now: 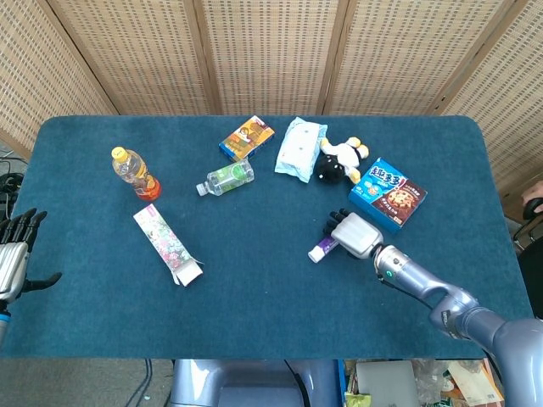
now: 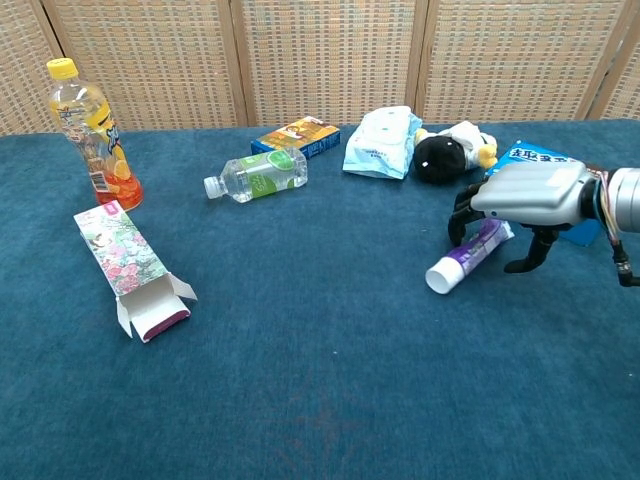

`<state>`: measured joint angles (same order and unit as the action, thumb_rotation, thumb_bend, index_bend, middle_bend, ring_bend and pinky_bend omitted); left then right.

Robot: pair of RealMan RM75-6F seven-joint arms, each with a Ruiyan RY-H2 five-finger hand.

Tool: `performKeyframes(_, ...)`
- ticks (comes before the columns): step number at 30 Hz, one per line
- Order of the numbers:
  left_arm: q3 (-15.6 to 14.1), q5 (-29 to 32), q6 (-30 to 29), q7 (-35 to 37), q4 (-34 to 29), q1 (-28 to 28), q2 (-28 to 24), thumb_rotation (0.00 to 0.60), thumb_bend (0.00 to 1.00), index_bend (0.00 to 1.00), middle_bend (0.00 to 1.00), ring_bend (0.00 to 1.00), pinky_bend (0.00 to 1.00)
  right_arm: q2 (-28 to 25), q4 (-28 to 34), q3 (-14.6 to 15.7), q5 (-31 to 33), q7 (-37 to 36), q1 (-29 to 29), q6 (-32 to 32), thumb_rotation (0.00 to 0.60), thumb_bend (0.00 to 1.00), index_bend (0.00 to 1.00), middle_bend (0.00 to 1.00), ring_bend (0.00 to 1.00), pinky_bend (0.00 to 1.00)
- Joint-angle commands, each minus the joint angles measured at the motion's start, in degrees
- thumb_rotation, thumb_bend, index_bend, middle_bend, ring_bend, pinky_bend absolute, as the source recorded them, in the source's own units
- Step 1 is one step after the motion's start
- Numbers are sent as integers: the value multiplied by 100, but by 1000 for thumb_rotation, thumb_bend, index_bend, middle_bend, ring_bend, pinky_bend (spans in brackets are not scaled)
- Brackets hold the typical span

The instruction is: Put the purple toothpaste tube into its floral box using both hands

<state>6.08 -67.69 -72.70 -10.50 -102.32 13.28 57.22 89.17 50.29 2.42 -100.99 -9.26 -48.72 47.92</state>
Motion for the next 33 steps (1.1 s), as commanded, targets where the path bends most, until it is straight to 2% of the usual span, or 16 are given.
performKeyframes(1, -1, 6, 7, 3, 3, 3, 0, 600, 198, 0, 0, 0, 0, 51, -71, 46, 29, -6, -12, 7, 600, 388, 378, 354, 212, 235)
performKeyframes(4, -1, 19, 16, 0, 8, 9, 3, 600, 199, 0, 0, 0, 0, 101, -152, 75, 84, -31, -14, -23, 600, 446, 426, 392, 246, 258)
performKeyframes(9, 2, 57, 31, -20, 20, 21, 16, 600, 198, 0, 0, 0, 0, 192, -307, 115, 167, -254, 72, 155, 600, 542, 609, 568, 433, 416)
performKeyframes(11, -1, 74, 52, -48, 22, 36, 30, 600, 198, 0, 0, 0, 0, 166, -296, 125, 191, -378, 128, 296, 600, 564, 654, 612, 487, 464)
performKeyframes(18, -8, -5, 129, -150, 54, 134, 95, 600, 199, 0, 0, 0, 0, -196, 102, 74, 350, -446, 371, 776, 600, 592, 688, 645, 534, 515)
performKeyframes(25, -61, -1270, 566, 117, 831, 735, 191, 600, 198, 0, 0, 0, 0, -882, 903, -89, 600, 330, 689, 1233, 600, 591, 688, 646, 536, 517)
performKeyframes(28, -148, -2049, 888, 648, 1407, 1173, 305, 600, 199, 0, 0, 0, 0, -1151, 1248, -156, 731, 719, 833, 1373, 600, 591, 688, 646, 536, 517)
performKeyframes(31, -303, -2969, 863, 1320, 2299, 1596, 594, 600, 200, 0, 0, 0, 0, -1436, 1668, -228, 899, 1176, 1001, 1504, 600, 591, 688, 644, 535, 518)
performKeyframes(33, -420, -3363, 830, 1565, 2777, 1797, 769, 600, 200, 0, 0, 0, 0, -1584, 1913, -268, 1002, 1452, 1092, 1565, 600, 591, 688, 643, 536, 520)
